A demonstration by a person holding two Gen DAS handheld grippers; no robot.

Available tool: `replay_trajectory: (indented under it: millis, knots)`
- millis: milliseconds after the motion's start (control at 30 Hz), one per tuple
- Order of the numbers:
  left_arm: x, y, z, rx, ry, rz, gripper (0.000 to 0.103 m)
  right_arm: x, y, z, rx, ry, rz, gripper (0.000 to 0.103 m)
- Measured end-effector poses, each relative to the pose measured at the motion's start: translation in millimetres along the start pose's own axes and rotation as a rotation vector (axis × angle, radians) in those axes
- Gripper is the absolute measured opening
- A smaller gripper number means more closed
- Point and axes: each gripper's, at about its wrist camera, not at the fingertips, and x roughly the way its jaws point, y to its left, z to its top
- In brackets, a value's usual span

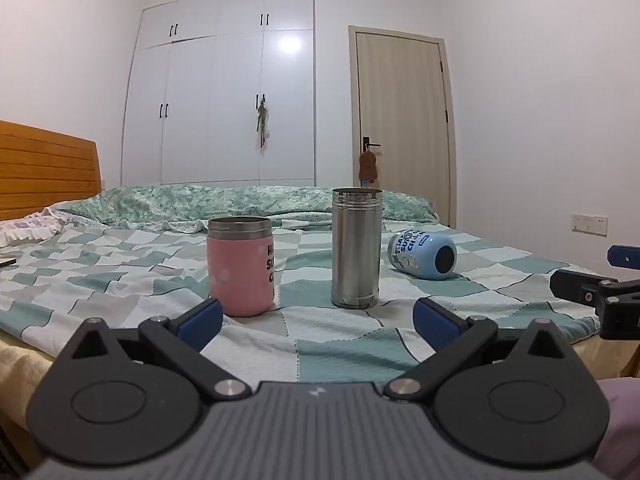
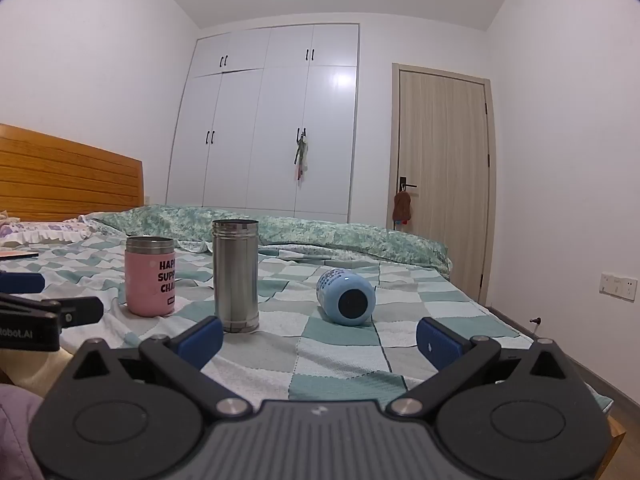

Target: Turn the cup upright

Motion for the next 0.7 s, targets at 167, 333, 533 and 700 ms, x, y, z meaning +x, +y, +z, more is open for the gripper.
replay_trajectory:
  millis: [167,333,533,700]
  knots:
    - [0.0,0.1,-0.1,0.006,-0.002,0.003,0.103,0.1,-0.1,0.0,-0.001,0.000,0.000,0.103]
    - [-0.4,0.5,-0.2,0.007,-0.005,0.002,0.103,0.0,0.0,0.0,-0.001,0.000,0.000,0.103]
    - [-1.2,-3.2,2.8,0.008,-0.006,0.003,0.103,0.0,-0.1,0.0,-0.002,0.000,0.000,0.103]
    - [-0.4,-3.0,2.9,0.009,-0.006,0.002,0.103,-0.2,0.0,0.0,-0.002,-0.001,0.000,0.103]
